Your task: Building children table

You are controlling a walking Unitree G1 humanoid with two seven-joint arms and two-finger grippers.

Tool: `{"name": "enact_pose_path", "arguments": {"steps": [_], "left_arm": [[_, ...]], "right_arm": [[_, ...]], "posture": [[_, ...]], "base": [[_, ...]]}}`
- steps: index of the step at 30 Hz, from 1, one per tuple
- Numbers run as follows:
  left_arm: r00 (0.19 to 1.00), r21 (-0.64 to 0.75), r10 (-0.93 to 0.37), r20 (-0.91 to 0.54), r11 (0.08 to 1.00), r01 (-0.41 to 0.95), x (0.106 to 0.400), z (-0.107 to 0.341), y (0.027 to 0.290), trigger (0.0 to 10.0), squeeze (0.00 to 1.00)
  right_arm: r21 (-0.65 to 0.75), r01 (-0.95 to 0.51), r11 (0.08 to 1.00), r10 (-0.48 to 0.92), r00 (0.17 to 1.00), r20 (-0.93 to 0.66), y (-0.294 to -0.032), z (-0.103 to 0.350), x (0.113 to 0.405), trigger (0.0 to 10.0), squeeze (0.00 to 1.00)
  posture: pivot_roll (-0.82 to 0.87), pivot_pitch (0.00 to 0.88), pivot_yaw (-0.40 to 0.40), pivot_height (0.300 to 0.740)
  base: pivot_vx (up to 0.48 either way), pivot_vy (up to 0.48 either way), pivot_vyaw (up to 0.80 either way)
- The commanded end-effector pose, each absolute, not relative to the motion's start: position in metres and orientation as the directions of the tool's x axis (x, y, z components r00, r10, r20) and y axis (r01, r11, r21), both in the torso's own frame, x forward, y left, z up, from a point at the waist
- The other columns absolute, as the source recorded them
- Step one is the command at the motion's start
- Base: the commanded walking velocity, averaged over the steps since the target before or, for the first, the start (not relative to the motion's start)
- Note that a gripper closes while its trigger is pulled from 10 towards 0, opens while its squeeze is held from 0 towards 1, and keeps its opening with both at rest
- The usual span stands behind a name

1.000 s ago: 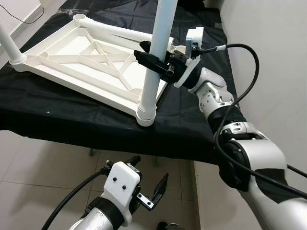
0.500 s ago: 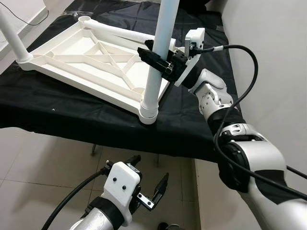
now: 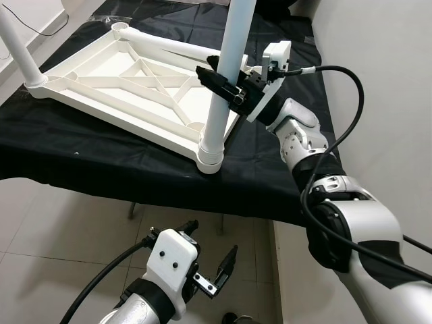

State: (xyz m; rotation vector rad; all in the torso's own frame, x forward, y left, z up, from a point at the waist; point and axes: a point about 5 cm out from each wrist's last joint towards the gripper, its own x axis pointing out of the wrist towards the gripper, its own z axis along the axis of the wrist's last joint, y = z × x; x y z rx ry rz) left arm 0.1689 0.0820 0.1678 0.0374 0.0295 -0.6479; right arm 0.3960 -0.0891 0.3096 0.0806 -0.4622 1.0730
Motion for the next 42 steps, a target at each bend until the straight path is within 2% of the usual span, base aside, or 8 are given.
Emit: {"name": "enact_pose_path", "arguments": {"steps": [1, 10, 19, 23, 26, 33, 42], "left_arm": [[0.790, 0.023, -0.610, -0.065, 0.790, 0.612, 0.167, 0.162, 0.083, 10.0, 0.00], [0.789, 0.023, -0.611, -0.064, 0.790, 0.613, 0.167, 0.163, 0.083, 10.0, 0.00], [0.790, 0.023, -0.610, -0.064, 0.790, 0.612, 0.168, 0.162, 0.083, 10.0, 0.00], [0.790, 0.024, -0.609, -0.063, 0.791, 0.612, 0.168, 0.162, 0.083, 10.0, 0.00], [0.790, 0.024, -0.610, -0.063, 0.790, 0.612, 0.168, 0.162, 0.083, 10.0, 0.00], [0.790, 0.024, -0.611, -0.061, 0.790, 0.613, 0.169, 0.162, 0.083, 10.0, 0.00], [0.790, 0.024, -0.610, -0.062, 0.790, 0.612, 0.169, 0.162, 0.083, 10.0, 0.00]], "right_arm": [[-0.105, -0.851, 0.515, 0.841, 0.478, 0.253, -0.095, 0.265, 0.399, 0.0, 0.00], [-0.133, -0.831, 0.540, 0.832, 0.504, 0.230, -0.096, 0.262, 0.399, 0.0, 0.00], [-0.164, -0.850, 0.501, 0.858, 0.463, 0.221, -0.093, 0.261, 0.397, 0.0, 0.00], [-0.160, -0.792, 0.589, 0.805, 0.557, 0.207, -0.095, 0.260, 0.401, 0.0, 0.00], [-0.156, -0.778, 0.609, 0.790, 0.577, 0.206, -0.096, 0.260, 0.402, 0.0, 0.00], [-0.130, -0.758, 0.639, 0.765, 0.609, 0.212, -0.097, 0.255, 0.403, 0.0, 0.00], [-0.117, -0.755, 0.646, 0.751, 0.599, 0.278, -0.099, 0.256, 0.401, 0.0, 0.00]], "posture": [[0.18, 0.279, -0.095, 0.740], [0.17, 0.284, -0.091, 0.740], [0.17, 0.286, -0.091, 0.740], [0.17, 0.288, -0.090, 0.740], [0.17, 0.288, -0.088, 0.740], [0.17, 0.287, -0.088, 0.740], [0.17, 0.287, -0.088, 0.740]], "base": [[0.000, 0.000, 0.00], [0.000, 0.000, 0.00], [0.000, 0.000, 0.00], [0.000, 0.000, 0.00], [0.000, 0.000, 0.00], [0.000, 0.000, 0.00], [0.000, 0.000, 0.00]]}}
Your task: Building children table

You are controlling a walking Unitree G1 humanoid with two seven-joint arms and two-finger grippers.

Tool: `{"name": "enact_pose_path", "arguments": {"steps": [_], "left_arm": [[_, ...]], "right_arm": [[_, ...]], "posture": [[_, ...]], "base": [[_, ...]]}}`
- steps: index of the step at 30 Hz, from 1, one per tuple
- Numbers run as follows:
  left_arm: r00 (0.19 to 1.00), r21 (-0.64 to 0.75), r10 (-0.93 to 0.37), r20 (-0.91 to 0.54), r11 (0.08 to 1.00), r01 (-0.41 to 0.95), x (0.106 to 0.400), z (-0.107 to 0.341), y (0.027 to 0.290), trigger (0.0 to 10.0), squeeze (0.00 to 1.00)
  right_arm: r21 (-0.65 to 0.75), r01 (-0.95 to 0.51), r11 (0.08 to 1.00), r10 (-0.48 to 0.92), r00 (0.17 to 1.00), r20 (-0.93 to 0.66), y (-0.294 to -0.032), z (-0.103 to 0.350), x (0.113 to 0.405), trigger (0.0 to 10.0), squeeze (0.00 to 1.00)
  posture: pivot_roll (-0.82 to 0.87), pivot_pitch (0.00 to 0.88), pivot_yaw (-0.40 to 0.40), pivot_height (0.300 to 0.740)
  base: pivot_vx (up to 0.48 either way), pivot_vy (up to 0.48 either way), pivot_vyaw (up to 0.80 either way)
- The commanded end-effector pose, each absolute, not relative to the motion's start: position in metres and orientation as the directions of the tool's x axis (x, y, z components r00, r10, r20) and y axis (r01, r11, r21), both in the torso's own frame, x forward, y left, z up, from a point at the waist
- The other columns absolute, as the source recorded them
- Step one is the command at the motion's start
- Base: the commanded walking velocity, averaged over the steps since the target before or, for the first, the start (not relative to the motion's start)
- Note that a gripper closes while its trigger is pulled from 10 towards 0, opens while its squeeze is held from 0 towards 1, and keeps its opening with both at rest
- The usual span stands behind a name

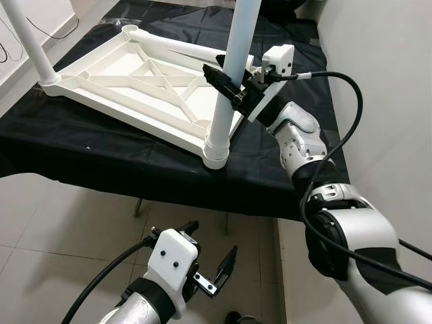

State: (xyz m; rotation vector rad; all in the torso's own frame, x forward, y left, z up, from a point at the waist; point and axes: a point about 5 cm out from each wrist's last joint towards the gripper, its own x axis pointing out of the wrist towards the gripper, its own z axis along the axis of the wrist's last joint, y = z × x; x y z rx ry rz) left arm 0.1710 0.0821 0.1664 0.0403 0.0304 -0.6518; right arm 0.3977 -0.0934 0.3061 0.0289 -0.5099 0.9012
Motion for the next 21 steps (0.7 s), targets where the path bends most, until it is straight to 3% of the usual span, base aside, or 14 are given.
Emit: {"name": "enact_pose_path", "arguments": {"steps": [1, 4, 12, 21], "left_arm": [[0.790, 0.024, -0.610, -0.062, 0.790, 0.612, 0.169, 0.162, 0.083, 10.0, 0.00], [0.790, 0.024, -0.610, -0.061, 0.790, 0.612, 0.170, 0.162, 0.083, 10.0, 0.00], [0.790, 0.024, -0.610, -0.060, 0.791, 0.612, 0.170, 0.162, 0.083, 10.0, 0.00], [0.790, 0.025, -0.610, -0.061, 0.791, 0.612, 0.171, 0.161, 0.083, 10.0, 0.00]], "right_arm": [[-0.129, -0.748, 0.651, 0.747, 0.601, 0.282, -0.099, 0.257, 0.400, 0.0, 0.00], [-0.150, -0.735, 0.662, 0.742, 0.612, 0.274, -0.099, 0.256, 0.400, 0.0, 0.00], [-0.121, -0.581, 0.805, 0.592, 0.769, 0.242, -0.107, 0.248, 0.407, 0.0, 0.00], [-0.115, -0.435, 0.893, 0.450, 0.856, 0.255, -0.115, 0.248, 0.411, 0.0, 0.00]], "posture": [[0.16, 0.287, -0.087, 0.740], [0.16, 0.287, -0.087, 0.740], [0.16, 0.286, -0.086, 0.740], [0.16, 0.285, -0.086, 0.740]], "base": [[0.000, 0.000, 0.00], [0.000, 0.000, 0.00], [0.000, 0.000, 0.00], [0.000, 0.000, 0.00]]}}
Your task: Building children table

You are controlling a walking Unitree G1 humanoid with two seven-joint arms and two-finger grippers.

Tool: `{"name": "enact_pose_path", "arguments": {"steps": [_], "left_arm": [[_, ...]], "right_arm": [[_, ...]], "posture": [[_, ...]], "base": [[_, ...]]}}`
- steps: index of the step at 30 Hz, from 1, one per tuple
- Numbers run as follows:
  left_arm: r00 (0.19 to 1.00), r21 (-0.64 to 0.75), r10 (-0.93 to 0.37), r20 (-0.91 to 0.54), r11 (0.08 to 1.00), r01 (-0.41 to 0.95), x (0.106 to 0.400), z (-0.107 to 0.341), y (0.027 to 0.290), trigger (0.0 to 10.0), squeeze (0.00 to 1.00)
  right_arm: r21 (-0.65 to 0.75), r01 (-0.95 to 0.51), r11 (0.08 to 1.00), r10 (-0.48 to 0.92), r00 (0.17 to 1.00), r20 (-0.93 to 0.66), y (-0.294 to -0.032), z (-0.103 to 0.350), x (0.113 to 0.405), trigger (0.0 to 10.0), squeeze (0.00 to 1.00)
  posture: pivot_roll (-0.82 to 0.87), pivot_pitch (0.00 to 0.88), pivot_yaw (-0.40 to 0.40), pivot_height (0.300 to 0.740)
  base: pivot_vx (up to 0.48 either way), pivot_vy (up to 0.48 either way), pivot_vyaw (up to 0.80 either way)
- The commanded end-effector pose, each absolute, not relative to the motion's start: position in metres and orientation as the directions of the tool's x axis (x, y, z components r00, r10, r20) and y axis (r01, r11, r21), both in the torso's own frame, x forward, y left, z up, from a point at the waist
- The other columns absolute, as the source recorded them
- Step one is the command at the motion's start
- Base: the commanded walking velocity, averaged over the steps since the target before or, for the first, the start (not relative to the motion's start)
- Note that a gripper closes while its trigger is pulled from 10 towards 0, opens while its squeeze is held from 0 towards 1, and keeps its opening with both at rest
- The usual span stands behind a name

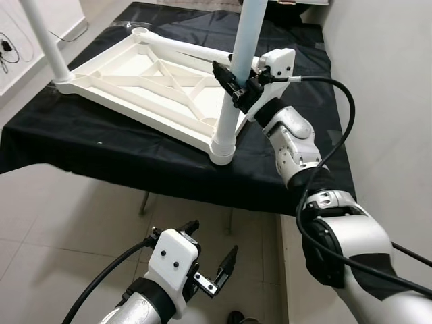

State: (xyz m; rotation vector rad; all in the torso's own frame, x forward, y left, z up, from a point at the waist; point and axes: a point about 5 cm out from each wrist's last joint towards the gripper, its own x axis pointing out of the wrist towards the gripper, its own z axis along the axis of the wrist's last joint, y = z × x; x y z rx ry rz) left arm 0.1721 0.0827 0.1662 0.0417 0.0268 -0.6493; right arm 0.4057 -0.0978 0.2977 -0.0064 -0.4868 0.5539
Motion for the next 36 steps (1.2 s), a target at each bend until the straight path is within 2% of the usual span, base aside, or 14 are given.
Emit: {"name": "enact_pose_path", "arguments": {"steps": [1, 6, 14, 16, 19, 22, 36], "left_arm": [[0.790, 0.025, -0.610, -0.061, 0.791, 0.612, 0.171, 0.161, 0.083, 10.0, 0.00], [0.789, 0.025, -0.611, -0.061, 0.789, 0.614, 0.171, 0.161, 0.083, 10.0, 0.00], [0.790, 0.025, -0.610, -0.062, 0.790, 0.613, 0.171, 0.161, 0.083, 10.0, 0.00], [0.789, 0.025, -0.611, -0.062, 0.790, 0.613, 0.170, 0.161, 0.083, 10.0, 0.00], [0.789, 0.026, -0.611, -0.062, 0.790, 0.613, 0.170, 0.161, 0.082, 10.0, 0.00], [0.788, 0.025, -0.613, -0.062, 0.788, 0.615, 0.170, 0.160, 0.082, 10.0, 0.00], [0.787, 0.026, -0.614, -0.061, 0.787, 0.616, 0.170, 0.160, 0.082, 10.0, 0.00]], "right_arm": [[-0.115, -0.435, 0.893, 0.450, 0.856, 0.255, -0.115, 0.248, 0.411, 0.0, 0.00], [-0.099, -0.280, 0.955, 0.296, 0.924, 0.241, -0.119, 0.241, 0.412, 0.0, 0.00], [-0.048, -0.151, 0.987, 0.158, 0.965, 0.209, -0.117, 0.232, 0.413, 0.0, 0.00], [-0.005, -0.079, 0.997, 0.078, 0.981, 0.179, -0.119, 0.227, 0.414, 0.0, 0.00], [0.011, -0.042, 0.999, 0.040, 0.985, 0.167, -0.119, 0.226, 0.415, 0.0, 0.00], [0.033, 0.088, 0.996, -0.092, 0.986, 0.139, -0.124, 0.223, 0.415, 0.0, 0.00], [0.100, 0.239, 0.966, -0.247, 0.966, 0.076, -0.109, 0.233, 0.417, 0.0, 0.00]], "posture": [[0.16, 0.285, -0.086, 0.740], [0.16, 0.284, -0.086, 0.740], [0.16, 0.282, -0.088, 0.740], [0.16, 0.279, -0.087, 0.740], [0.16, 0.277, -0.088, 0.740], [0.16, 0.277, -0.088, 0.740], [0.16, 0.264, -0.092, 0.740]], "base": [[0.000, 0.000, 0.00], [0.000, 0.000, 0.00], [0.000, 0.000, 0.00], [0.000, 0.000, 0.00], [0.000, 0.000, 0.00], [0.000, 0.000, 0.00], [0.000, 0.000, 0.00]]}}
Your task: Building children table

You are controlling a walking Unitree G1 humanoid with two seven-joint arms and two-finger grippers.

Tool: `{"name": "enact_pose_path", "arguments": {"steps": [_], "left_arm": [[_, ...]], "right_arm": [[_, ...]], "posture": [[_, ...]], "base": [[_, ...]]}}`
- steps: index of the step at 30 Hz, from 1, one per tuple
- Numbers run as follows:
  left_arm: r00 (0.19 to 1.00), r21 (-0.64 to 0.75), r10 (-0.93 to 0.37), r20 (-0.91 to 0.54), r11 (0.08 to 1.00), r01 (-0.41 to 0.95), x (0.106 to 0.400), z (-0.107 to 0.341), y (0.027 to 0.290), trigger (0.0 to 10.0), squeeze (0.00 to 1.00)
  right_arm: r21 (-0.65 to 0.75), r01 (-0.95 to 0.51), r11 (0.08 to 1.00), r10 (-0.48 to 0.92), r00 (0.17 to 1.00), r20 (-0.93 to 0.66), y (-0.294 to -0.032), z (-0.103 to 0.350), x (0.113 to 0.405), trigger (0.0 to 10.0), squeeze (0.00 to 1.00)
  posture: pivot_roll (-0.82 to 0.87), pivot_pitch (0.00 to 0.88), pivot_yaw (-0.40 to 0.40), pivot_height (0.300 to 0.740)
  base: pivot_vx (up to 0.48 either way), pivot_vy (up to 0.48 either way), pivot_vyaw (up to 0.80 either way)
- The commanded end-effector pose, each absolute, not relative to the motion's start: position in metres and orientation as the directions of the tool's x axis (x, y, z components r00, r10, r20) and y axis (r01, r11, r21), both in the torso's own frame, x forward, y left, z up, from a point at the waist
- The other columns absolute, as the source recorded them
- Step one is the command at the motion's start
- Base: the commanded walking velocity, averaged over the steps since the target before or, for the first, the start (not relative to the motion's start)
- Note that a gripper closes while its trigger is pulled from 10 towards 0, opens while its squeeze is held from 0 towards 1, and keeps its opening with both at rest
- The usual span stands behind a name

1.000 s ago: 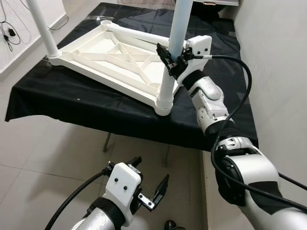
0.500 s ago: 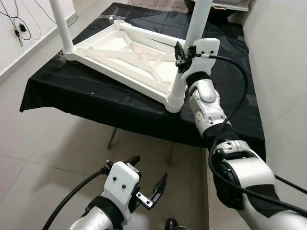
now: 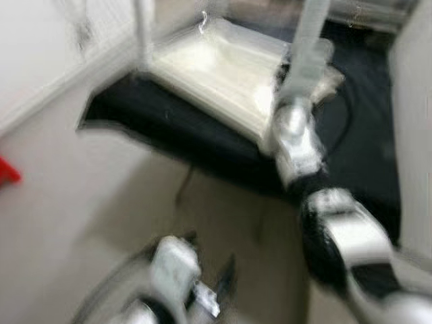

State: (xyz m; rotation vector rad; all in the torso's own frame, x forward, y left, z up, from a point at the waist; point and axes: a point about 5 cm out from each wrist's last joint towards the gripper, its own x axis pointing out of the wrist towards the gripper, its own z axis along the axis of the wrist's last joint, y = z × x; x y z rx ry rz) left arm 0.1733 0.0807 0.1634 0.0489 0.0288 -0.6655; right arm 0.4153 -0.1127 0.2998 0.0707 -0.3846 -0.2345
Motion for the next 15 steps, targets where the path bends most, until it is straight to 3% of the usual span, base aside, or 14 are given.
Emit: {"name": "enact_pose_path", "arguments": {"steps": [1, 15], "left_arm": [[0.786, 0.026, -0.615, -0.062, 0.787, 0.617, 0.170, 0.160, 0.081, 10.0, 0.00], [0.807, 0.056, -0.588, -0.056, 0.805, 0.590, 0.177, 0.158, 0.083, 10.0, 0.00]], "right_arm": [[0.117, 0.247, 0.962, -0.257, 0.962, 0.089, -0.106, 0.240, 0.417, 0.0, 0.00], [0.259, 0.196, 0.946, -0.259, 0.936, 0.237, -0.106, 0.295, 0.421, 0.0, 0.00]], "posture": [[0.16, 0.260, -0.093, 0.740], [0.16, 0.250, -0.097, 0.740]], "base": [[0.000, 0.000, 0.00], [0.000, 0.000, 0.00]]}}
